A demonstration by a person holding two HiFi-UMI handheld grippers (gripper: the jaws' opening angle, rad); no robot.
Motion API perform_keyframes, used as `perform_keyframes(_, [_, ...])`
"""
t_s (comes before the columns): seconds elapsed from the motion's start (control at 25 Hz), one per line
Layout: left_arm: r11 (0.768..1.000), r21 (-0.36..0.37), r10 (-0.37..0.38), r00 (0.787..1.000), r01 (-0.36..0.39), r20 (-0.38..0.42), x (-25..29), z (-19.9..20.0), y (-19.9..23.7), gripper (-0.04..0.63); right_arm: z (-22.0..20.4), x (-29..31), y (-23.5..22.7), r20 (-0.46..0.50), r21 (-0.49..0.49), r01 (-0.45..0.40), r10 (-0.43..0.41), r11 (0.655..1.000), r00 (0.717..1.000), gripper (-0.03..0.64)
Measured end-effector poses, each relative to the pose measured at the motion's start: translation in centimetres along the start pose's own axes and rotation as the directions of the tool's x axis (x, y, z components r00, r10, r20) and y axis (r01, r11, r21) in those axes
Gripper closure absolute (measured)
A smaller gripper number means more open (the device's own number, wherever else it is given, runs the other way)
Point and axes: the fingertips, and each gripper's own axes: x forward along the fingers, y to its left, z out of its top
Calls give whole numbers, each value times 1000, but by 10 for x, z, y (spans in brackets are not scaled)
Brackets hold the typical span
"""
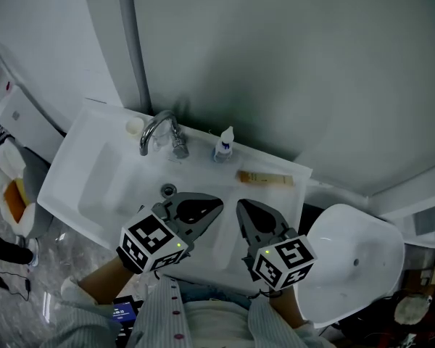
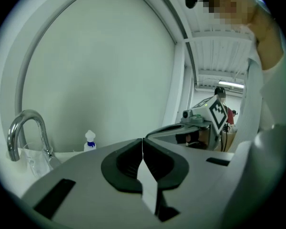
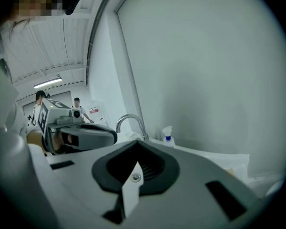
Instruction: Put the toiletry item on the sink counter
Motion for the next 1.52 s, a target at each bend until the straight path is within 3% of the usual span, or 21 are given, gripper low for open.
perform_keyframes(0.28, [997,-55,66,992,-60,111,-17,5,-6,578,7,1,11,4,-20,-25,25,999,1000,607])
perform_keyframes(0.44, [995,-80,69,986,-57,152,-22,10,-6,578,5,0,16,2,-28,-34,34,999,999,607])
perform_keyframes(0.8, [998,-21,66,986,-63,155,-18,22,-7,578,9,-4,21,21,-47,-29,30,998,999,607])
perform_keyframes(1.52, [998,-3,55,984,-55,168,-16,27,-11,578,10,-4,21,18,-60,-33,34,998,999,607])
